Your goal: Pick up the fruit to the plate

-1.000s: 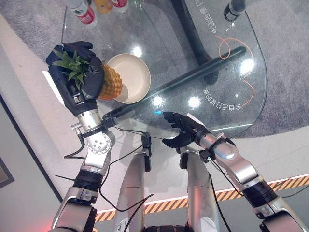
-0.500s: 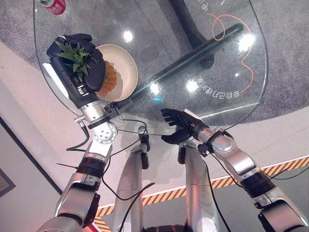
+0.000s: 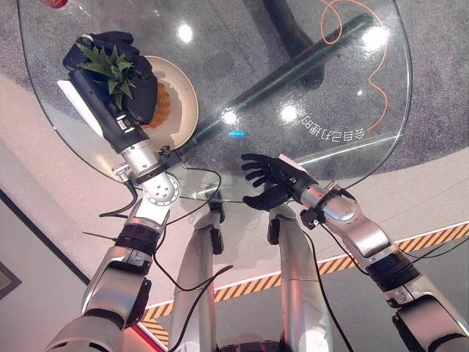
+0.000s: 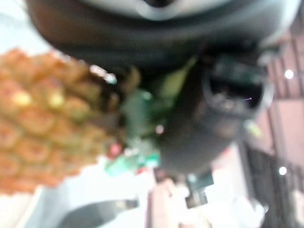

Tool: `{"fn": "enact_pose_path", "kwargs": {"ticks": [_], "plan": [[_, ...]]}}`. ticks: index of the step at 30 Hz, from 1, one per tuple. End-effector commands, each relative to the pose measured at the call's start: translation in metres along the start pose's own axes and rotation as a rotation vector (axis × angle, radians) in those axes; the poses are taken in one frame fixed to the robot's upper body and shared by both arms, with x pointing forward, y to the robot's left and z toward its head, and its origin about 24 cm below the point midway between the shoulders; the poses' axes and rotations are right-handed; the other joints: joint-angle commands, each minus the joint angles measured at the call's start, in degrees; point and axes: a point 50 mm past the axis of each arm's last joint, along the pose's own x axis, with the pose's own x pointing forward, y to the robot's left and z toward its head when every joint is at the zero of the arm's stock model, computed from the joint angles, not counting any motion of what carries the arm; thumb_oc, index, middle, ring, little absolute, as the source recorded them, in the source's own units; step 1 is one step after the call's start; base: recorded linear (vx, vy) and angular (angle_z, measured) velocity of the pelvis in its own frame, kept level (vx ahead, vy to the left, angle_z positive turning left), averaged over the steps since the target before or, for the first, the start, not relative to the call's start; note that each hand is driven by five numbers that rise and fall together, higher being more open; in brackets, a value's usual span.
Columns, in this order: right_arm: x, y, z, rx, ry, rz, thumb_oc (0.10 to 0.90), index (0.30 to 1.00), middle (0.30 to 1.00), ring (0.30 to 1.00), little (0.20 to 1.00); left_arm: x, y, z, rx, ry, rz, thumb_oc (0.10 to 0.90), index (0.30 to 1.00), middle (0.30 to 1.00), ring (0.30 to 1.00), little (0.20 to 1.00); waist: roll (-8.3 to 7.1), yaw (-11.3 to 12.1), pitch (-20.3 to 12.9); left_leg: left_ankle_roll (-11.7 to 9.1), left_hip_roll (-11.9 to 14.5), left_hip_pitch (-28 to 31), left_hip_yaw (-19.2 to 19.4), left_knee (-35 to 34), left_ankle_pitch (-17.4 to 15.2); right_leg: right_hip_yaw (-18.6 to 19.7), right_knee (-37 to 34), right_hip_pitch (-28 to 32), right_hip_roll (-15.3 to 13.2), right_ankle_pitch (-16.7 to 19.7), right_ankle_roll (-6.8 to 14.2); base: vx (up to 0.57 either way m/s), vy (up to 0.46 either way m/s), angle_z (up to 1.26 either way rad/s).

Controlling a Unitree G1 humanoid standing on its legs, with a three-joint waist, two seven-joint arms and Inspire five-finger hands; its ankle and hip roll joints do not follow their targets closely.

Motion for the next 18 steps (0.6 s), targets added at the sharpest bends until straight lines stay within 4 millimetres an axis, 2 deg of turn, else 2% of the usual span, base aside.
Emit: {"fn": "enact_pose_path", "kwargs": {"ticks": [1, 9, 18], "plan": [[0.001, 0.015, 0.014, 0.002, -0.09, 0.078, 0.8, 0.9, 0.9, 0.9, 0.9, 0.029, -0.003, 0.027, -0.099, -0.173, 0.035, 0.1, 0.3, 0.3, 0.3, 0.2, 0.08, 1.32, -1.52, -1.55, -5.79, 0.16, 0.87, -3.27, 0.95, -3.37, -2.97, 1.31, 5.92, 4.77, 0.96, 0.0, 0.0, 0.0], [0.004, 0.015, 0.018, 0.01, -0.112, 0.073, 0.8, 0.9, 0.9, 0.9, 0.9, 0.025, -0.01, 0.019, -0.051, -0.142, -0.021, 0.1, 0.3, 0.3, 0.3, 0.2, -0.63, 1.13, -1.52, -1.8, -5.92, -0.79, 0.62, -3.59, 1.53, -3.68, -3.44, 0.72, 6.25, 5.26, 0.97, 0.0, -0.012, 0.01], [0.004, 0.016, 0.018, 0.006, -0.121, 0.066, 0.8, 0.9, 0.9, 0.9, 0.9, 0.024, -0.007, 0.013, -0.024, -0.111, 0.01, 0.1, 0.3, 0.3, 0.3, 0.2, -0.47, 1.01, -1.52, -1.92, -6.01, -1.15, 0.45, -3.69, 1.85, -3.63, -3.31, 0.08, 6.3, 5.54, 1.03, 0.0, 0.0, 0.0]]}}
